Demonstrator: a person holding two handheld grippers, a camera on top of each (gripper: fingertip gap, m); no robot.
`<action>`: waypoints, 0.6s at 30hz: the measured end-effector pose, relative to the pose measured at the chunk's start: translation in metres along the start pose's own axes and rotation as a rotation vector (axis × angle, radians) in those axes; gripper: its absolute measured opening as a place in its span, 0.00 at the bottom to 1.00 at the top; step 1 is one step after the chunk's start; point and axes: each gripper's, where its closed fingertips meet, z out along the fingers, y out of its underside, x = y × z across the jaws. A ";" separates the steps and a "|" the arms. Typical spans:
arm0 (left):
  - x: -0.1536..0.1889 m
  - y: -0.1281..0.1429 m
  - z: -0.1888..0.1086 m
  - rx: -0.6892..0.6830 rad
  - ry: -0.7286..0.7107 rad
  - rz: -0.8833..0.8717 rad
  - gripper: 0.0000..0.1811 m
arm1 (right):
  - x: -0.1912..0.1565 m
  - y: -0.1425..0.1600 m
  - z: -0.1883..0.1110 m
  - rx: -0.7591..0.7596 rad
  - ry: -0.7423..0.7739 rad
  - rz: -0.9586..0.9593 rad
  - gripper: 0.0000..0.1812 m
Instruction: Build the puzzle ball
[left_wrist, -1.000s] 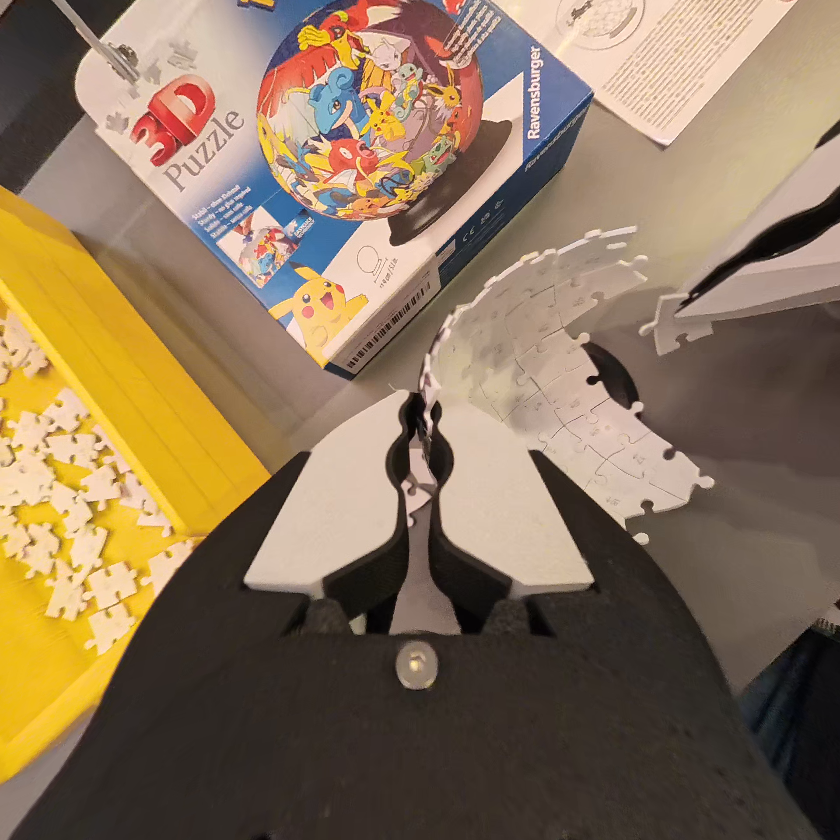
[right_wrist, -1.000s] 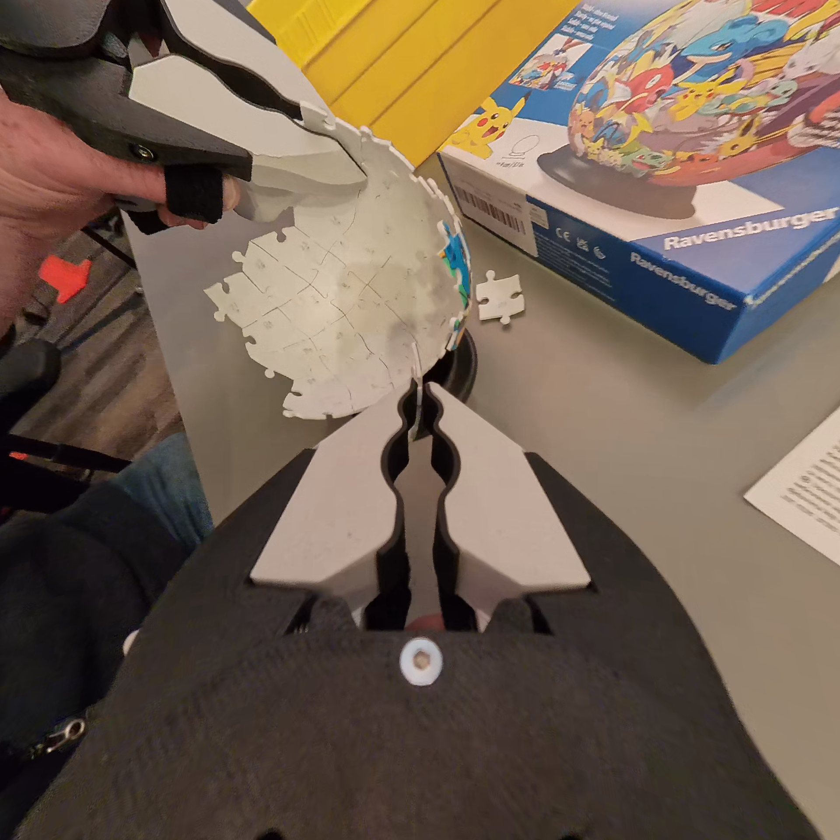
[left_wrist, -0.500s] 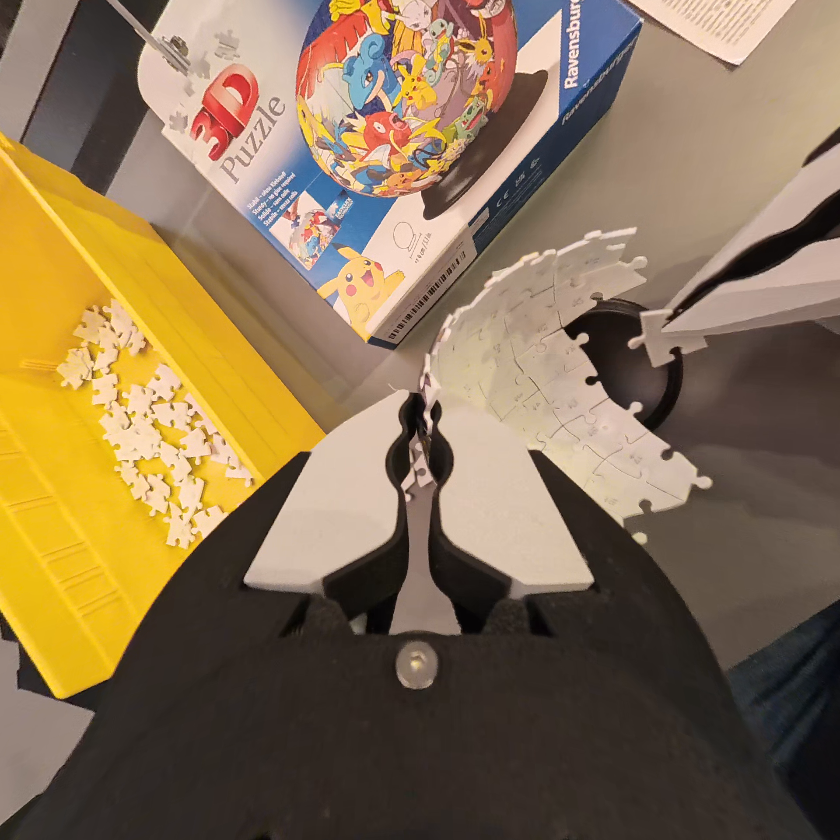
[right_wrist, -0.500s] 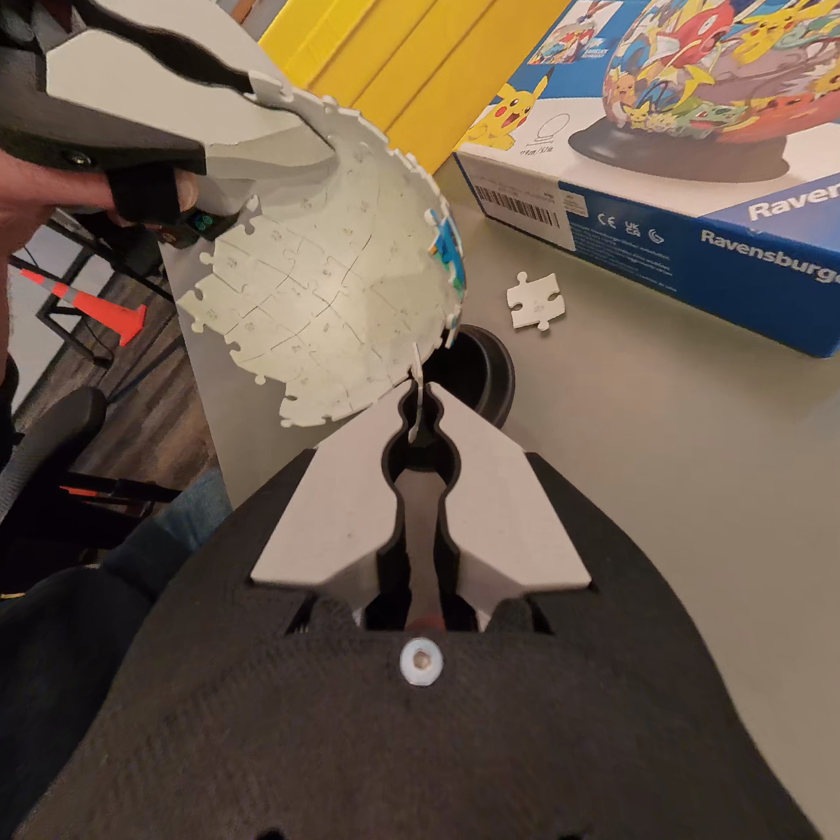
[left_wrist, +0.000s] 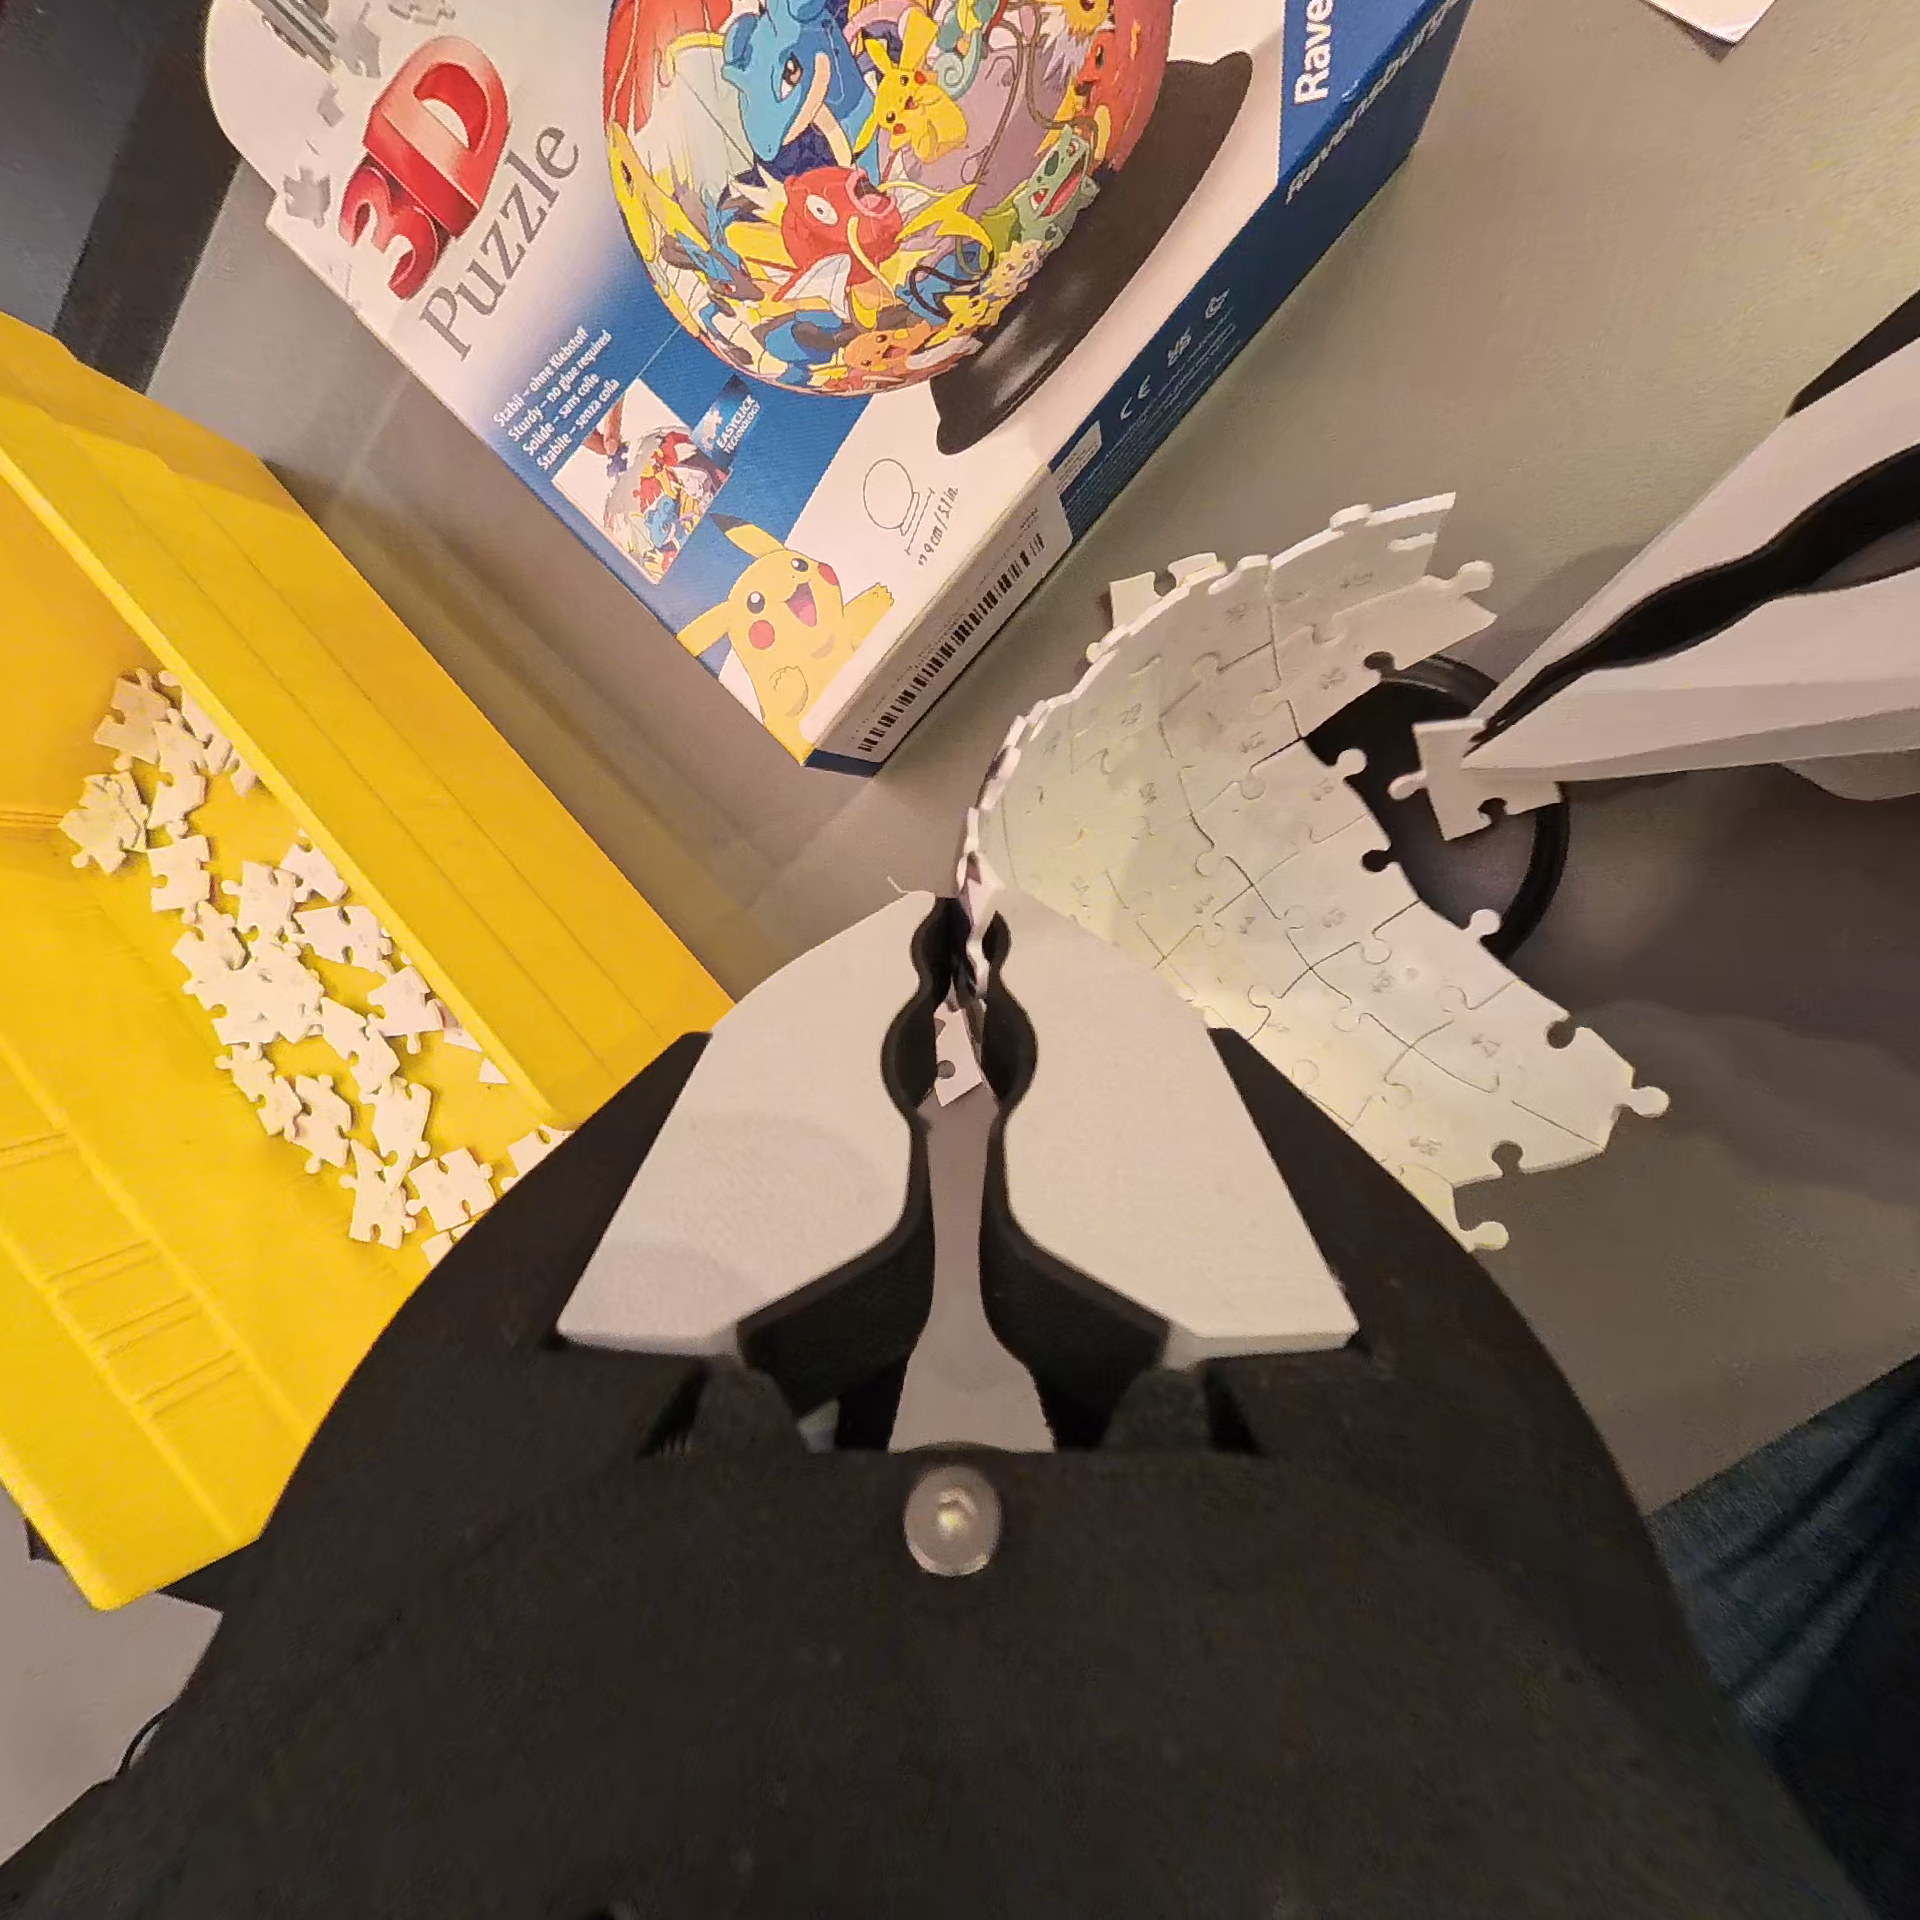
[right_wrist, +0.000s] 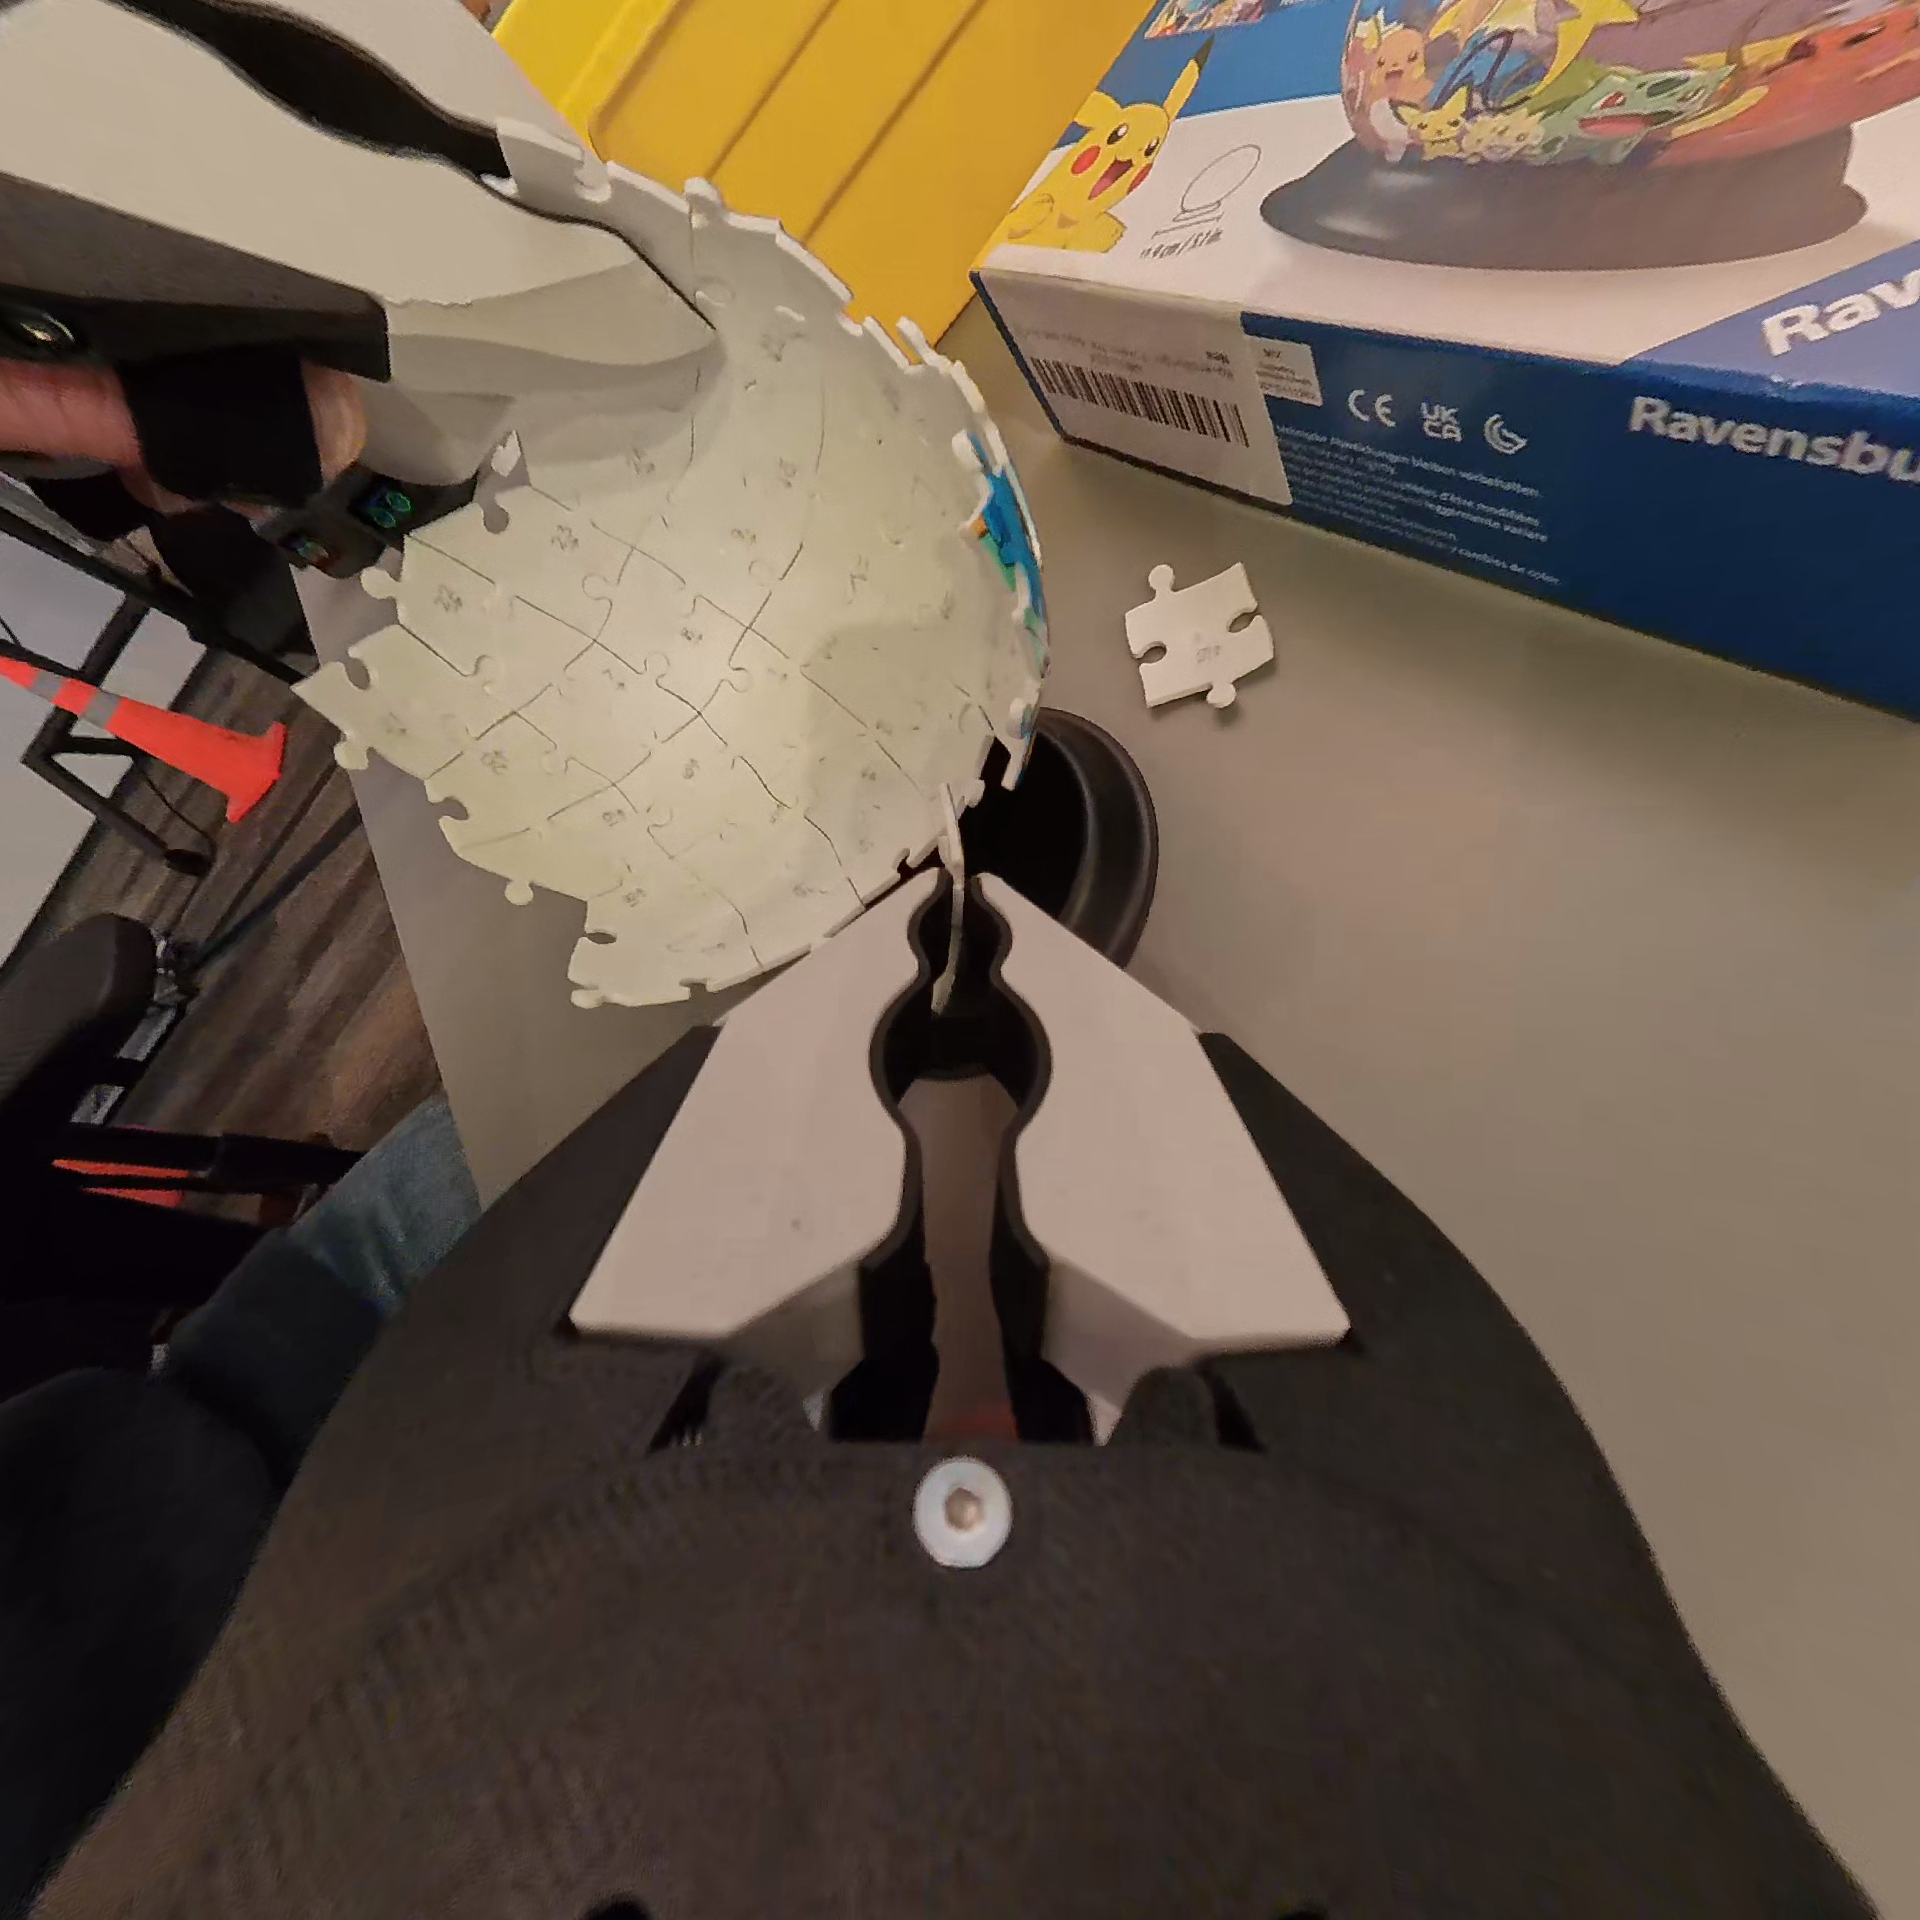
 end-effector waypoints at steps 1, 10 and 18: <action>0.000 0.000 0.000 0.001 0.000 -0.001 0.02 | 0.000 0.001 0.000 -0.007 0.005 -0.009 0.01; -0.001 0.001 0.001 0.010 -0.002 -0.009 0.01 | 0.007 0.010 -0.006 -0.045 0.045 -0.028 0.03; -0.001 0.001 0.002 0.026 0.005 -0.015 0.02 | 0.009 0.023 -0.012 -0.100 0.070 -0.042 0.00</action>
